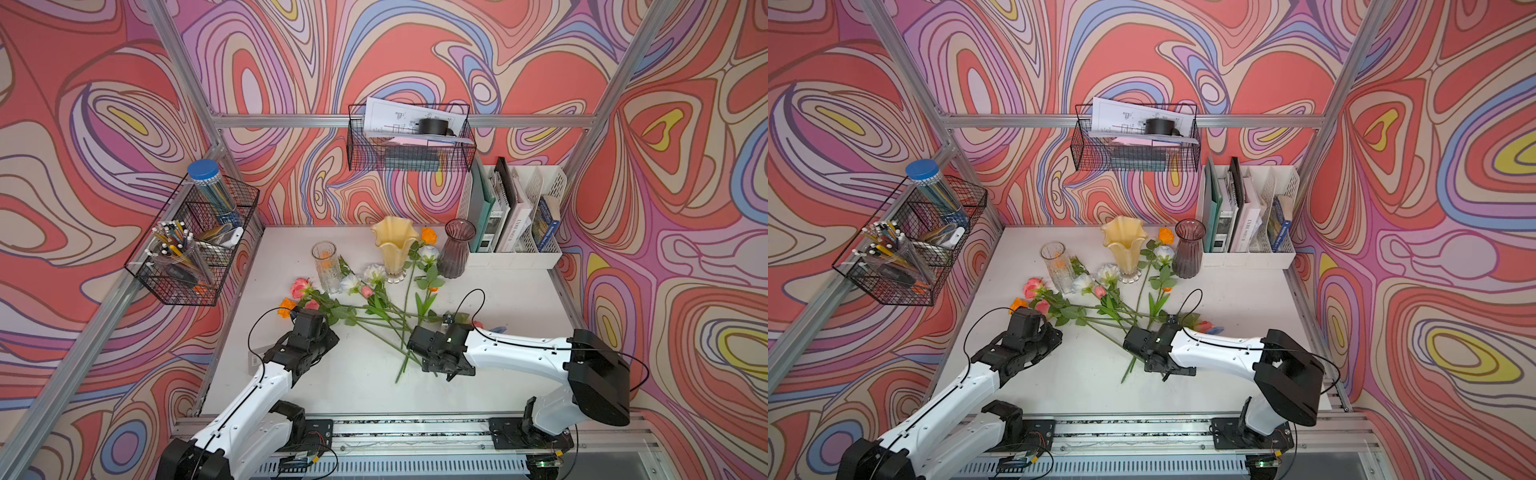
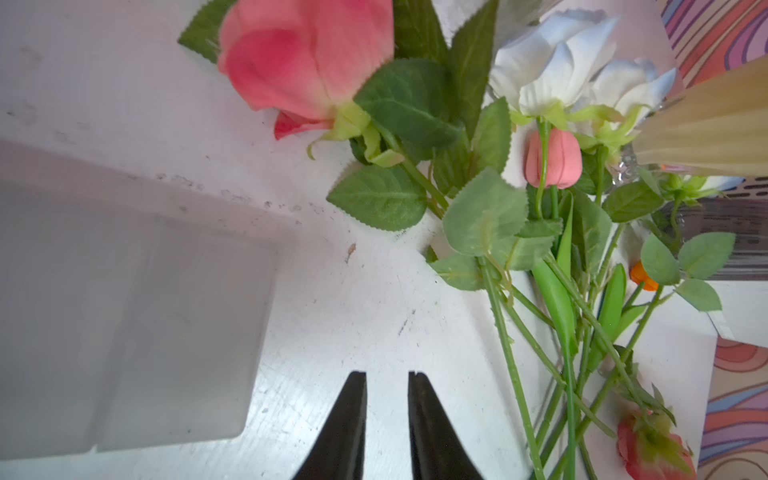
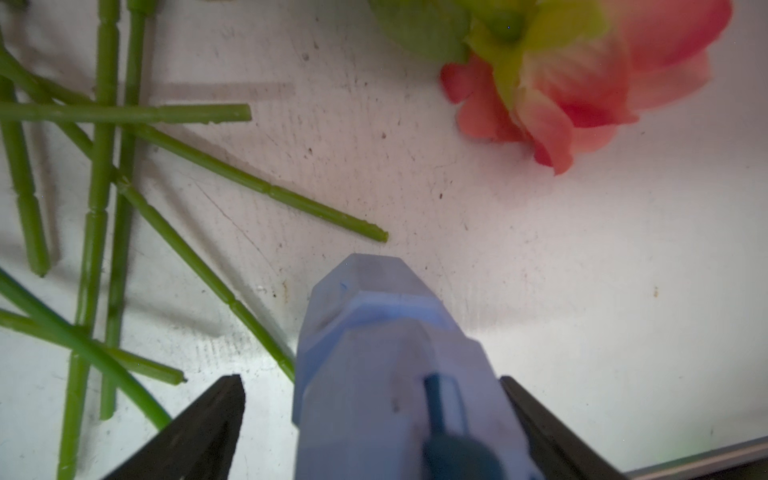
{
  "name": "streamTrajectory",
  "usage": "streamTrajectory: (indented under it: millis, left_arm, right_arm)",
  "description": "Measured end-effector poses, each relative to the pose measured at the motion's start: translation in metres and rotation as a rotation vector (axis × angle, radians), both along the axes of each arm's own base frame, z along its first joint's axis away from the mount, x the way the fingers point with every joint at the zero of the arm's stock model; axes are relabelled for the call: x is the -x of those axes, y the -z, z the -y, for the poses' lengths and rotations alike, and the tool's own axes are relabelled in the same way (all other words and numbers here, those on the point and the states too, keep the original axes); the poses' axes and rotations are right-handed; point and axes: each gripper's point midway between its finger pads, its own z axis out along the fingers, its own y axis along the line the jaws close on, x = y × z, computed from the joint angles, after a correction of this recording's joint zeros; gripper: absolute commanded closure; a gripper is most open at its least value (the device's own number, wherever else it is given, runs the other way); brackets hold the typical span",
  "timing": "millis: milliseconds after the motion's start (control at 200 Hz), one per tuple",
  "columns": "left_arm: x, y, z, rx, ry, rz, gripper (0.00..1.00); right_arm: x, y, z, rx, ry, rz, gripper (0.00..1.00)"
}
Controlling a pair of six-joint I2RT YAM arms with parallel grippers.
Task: Arrange the flowers in different vases according to their colors
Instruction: Pick up the distractor from the center of the board.
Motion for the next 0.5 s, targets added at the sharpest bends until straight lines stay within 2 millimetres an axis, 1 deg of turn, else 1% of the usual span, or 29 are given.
streamTrajectory:
  millis: [50, 80, 115, 120, 125, 135, 165, 170, 205, 250, 275, 371, 441, 501]
  left_arm:
    - [0.000, -0.003, 0.003, 0.012, 0.012, 0.010, 0.73]
    - [0.000, -0.005, 0.004, 0.018, 0.019, 0.017, 0.73]
    - [0.000, -0.007, 0.005, 0.024, 0.025, 0.024, 0.73]
    - [0.000, -0.007, 0.005, 0.025, 0.026, 0.025, 0.73]
    - [0.000, -0.008, 0.005, 0.026, 0.027, 0.026, 0.73]
    - [0.000, -0.008, 0.006, 0.027, 0.029, 0.028, 0.73]
    - [0.001, -0.010, 0.007, 0.031, 0.034, 0.033, 0.73]
    - [0.001, -0.010, 0.007, 0.032, 0.035, 0.034, 0.73]
    - [0.001, -0.011, 0.008, 0.036, 0.041, 0.040, 0.73]
    - [0.002, -0.011, 0.009, 0.042, 0.050, 0.043, 0.73]
    - [0.003, -0.010, 0.010, 0.045, 0.054, 0.042, 0.73]
    - [0.006, -0.006, 0.013, 0.052, 0.073, 0.032, 0.73]
    - [0.007, -0.006, 0.015, 0.053, 0.087, 0.031, 0.73]
    - [0.007, -0.007, 0.016, 0.056, 0.097, 0.033, 0.73]
  right_arm:
    - [-0.001, 0.000, 0.002, 0.013, 0.004, 0.009, 0.22]
    - [-0.002, 0.000, 0.003, 0.018, 0.008, 0.015, 0.30]
    - [-0.003, 0.000, 0.004, 0.023, 0.012, 0.022, 0.32]
    - [-0.003, -0.001, 0.005, 0.024, 0.012, 0.023, 0.35]
    - [-0.004, -0.001, 0.005, 0.024, 0.018, 0.026, 0.35]
    - [-0.004, -0.001, 0.005, 0.021, 0.024, 0.028, 0.40]
    - [-0.005, -0.001, 0.005, 0.024, 0.027, 0.034, 0.49]
    - [-0.005, -0.001, 0.005, 0.024, 0.026, 0.036, 0.49]
    - [-0.008, -0.002, 0.005, 0.021, 0.032, 0.051, 0.58]
    - [-0.010, -0.004, 0.004, 0.016, 0.032, 0.063, 0.63]
    - [-0.011, -0.005, 0.004, 0.015, 0.039, 0.070, 0.69]
    - [-0.010, -0.009, 0.010, 0.025, 0.052, 0.082, 0.80]
    - [-0.009, -0.021, 0.017, 0.024, 0.061, 0.101, 0.81]
    - [-0.008, -0.040, 0.028, 0.015, 0.076, 0.135, 0.82]
